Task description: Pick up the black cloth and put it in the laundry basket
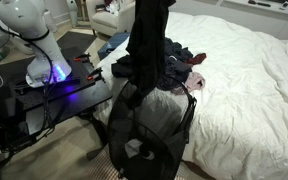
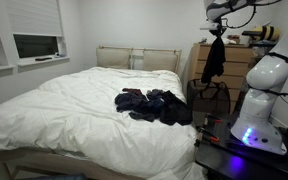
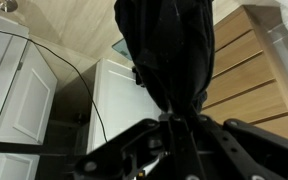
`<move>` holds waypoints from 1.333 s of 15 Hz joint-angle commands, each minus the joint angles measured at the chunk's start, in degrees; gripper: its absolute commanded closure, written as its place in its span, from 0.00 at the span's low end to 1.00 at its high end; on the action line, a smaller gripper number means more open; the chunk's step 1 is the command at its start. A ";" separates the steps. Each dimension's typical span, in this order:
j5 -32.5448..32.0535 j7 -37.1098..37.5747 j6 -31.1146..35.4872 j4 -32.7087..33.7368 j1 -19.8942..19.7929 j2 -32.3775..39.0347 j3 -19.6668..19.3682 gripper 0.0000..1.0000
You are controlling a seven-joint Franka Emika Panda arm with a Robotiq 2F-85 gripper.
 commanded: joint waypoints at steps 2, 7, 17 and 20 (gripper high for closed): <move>-0.79 -0.12 5.69 0.17 -0.40 1.95 -3.33 0.98; -0.56 -0.72 11.30 0.50 -0.95 4.72 -5.83 0.98; -0.64 -1.50 16.87 -0.73 -1.02 5.05 -5.55 0.38; -1.11 -1.99 17.95 -1.25 -0.79 4.57 -4.69 0.16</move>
